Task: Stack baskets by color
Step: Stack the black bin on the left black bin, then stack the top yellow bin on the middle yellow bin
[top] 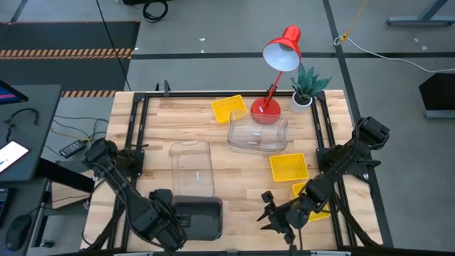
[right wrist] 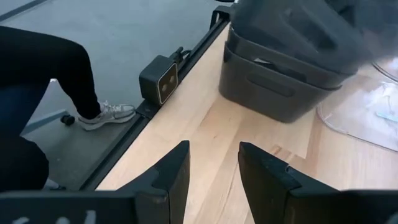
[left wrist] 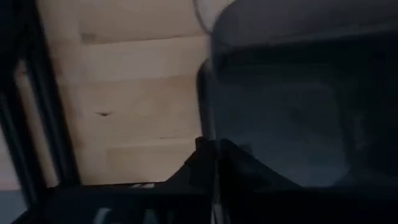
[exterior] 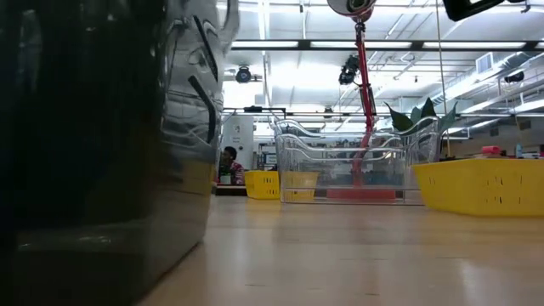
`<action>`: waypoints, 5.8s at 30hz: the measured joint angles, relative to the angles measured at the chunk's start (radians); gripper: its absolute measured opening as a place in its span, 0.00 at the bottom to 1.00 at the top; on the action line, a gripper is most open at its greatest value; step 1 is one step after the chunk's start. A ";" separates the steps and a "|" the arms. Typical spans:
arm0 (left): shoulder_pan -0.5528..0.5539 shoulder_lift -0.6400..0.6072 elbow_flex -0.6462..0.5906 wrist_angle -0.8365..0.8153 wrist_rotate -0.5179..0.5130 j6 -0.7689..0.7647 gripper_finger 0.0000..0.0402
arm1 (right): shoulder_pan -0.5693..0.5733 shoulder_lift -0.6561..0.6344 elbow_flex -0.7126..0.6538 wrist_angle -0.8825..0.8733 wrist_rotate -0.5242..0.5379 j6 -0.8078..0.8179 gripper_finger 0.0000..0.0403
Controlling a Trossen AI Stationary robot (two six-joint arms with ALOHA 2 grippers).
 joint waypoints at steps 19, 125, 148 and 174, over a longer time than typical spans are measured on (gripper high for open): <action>-0.017 -0.001 0.021 0.059 -0.055 0.062 0.64 | 0.001 -0.001 0.000 -0.008 -0.027 -0.002 0.35; 1.098 -0.306 -0.578 1.003 0.057 2.680 0.19 | -0.290 -0.138 0.022 -0.266 0.377 0.540 0.35; 1.212 0.052 -0.238 0.639 -0.099 2.773 0.36 | -0.291 -0.129 0.022 -0.262 0.328 0.406 0.35; 1.159 0.172 -0.232 0.827 -0.210 2.664 0.55 | -0.234 -0.130 0.022 -0.200 0.298 0.474 0.35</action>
